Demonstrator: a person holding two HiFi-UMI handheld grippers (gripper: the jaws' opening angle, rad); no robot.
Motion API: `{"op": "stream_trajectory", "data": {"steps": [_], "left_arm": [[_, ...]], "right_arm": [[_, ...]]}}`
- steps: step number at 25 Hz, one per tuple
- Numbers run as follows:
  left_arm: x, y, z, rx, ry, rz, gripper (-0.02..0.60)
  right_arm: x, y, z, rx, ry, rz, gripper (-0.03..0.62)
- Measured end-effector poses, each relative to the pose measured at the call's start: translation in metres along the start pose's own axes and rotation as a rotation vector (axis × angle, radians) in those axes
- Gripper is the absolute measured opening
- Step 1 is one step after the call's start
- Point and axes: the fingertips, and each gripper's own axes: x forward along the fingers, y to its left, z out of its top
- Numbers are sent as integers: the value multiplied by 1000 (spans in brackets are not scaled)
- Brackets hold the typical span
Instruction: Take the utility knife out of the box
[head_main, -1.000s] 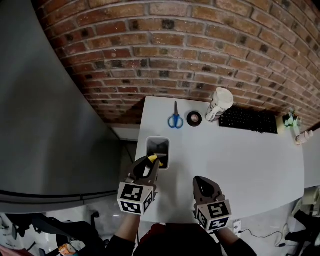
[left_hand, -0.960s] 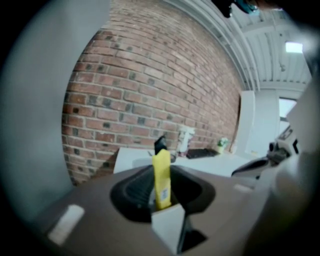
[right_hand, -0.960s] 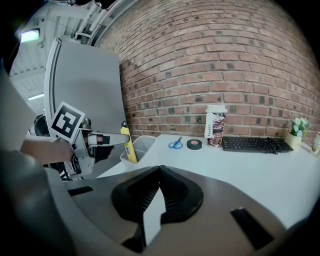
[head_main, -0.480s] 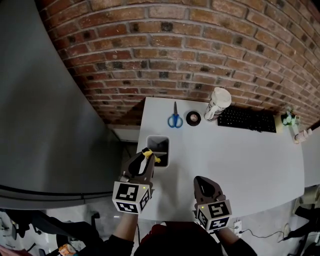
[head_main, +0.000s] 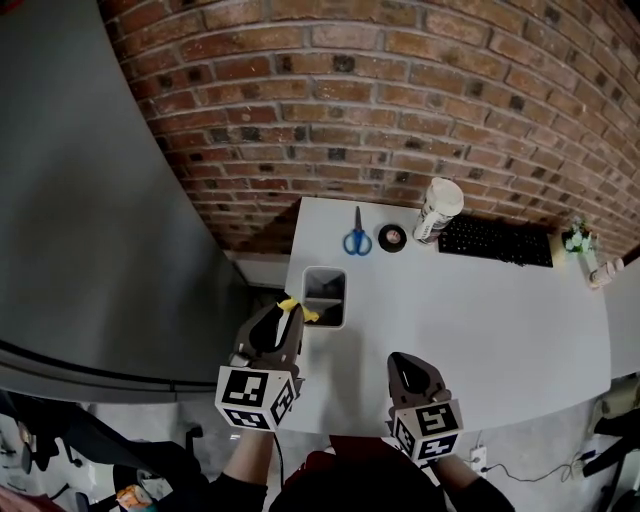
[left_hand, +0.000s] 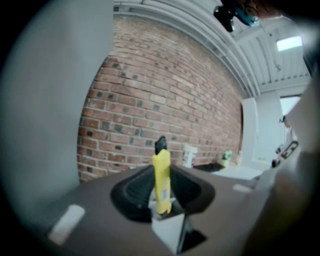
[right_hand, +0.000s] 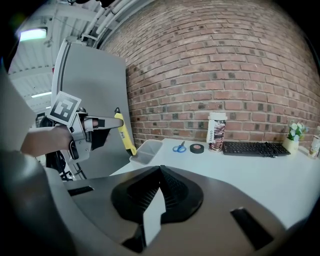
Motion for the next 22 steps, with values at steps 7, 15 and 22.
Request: {"op": "stream_trajectory", "data": {"steps": [7, 15, 22], "left_arm": [[-28, 1, 6, -3, -23, 20, 97], [-59, -2, 3, 0, -23, 38, 97], [-85, -8, -3, -5, -16, 52, 97]], "right_arm": [[-12, 15, 0, -12, -12, 13, 8], [-21, 32, -2, -27, -26, 36, 8], [-37, 45, -6, -39, -43, 51, 8]]}}
